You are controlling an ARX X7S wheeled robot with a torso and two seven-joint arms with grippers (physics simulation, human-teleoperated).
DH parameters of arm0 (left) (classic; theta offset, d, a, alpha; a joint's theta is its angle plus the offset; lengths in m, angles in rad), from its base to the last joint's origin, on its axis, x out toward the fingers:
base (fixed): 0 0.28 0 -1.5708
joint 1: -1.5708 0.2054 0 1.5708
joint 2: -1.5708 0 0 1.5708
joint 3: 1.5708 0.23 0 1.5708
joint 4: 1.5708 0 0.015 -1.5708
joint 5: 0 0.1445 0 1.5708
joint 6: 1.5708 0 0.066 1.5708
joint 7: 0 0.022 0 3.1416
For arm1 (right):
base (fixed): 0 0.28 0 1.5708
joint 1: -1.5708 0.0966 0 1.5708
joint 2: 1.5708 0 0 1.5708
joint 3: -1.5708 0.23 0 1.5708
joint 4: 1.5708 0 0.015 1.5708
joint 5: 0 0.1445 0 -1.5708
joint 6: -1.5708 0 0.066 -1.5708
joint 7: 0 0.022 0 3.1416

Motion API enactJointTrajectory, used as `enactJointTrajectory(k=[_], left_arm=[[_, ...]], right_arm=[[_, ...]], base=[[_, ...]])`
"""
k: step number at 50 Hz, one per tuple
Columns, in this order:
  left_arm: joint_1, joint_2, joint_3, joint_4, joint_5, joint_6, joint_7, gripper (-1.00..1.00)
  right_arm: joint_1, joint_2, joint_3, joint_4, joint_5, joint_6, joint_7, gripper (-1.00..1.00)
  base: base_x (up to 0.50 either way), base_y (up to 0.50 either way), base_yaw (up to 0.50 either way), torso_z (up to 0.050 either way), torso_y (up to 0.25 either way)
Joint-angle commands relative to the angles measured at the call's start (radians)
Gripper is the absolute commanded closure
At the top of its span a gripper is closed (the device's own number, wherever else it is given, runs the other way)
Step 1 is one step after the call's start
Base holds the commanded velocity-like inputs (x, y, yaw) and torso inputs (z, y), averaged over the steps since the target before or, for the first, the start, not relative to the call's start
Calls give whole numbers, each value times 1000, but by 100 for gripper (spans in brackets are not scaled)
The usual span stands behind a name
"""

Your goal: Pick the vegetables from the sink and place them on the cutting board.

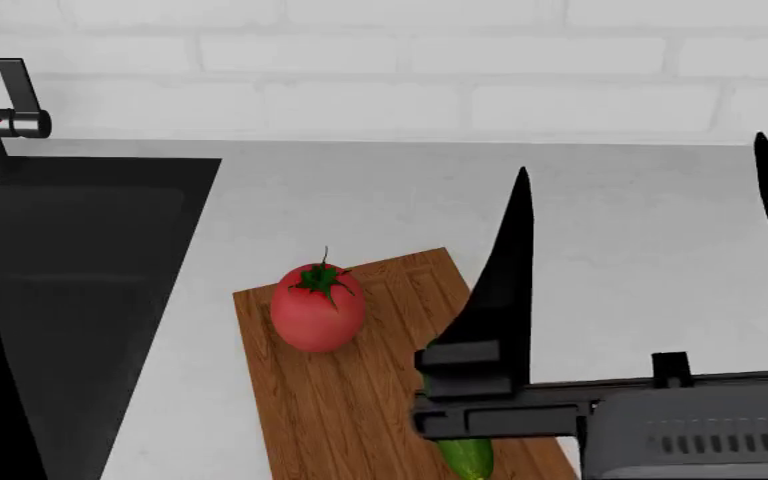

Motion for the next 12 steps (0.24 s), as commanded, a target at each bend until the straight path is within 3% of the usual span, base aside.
enactJointTrajectory(k=[1, 12], left_arm=[[-23, -92, 16, 52, -52, 71, -95, -100], [-47, -164, 60, 48, -76, 152, -173, -100]], right_arm=[[313, 102, -374, -27, -26, -216, 155, -100], [787, 148, -963, -27, -94, -447, 334, -100]], base=[[0, 0, 0, 0, 0], [0, 0, 0, 0, 0]])
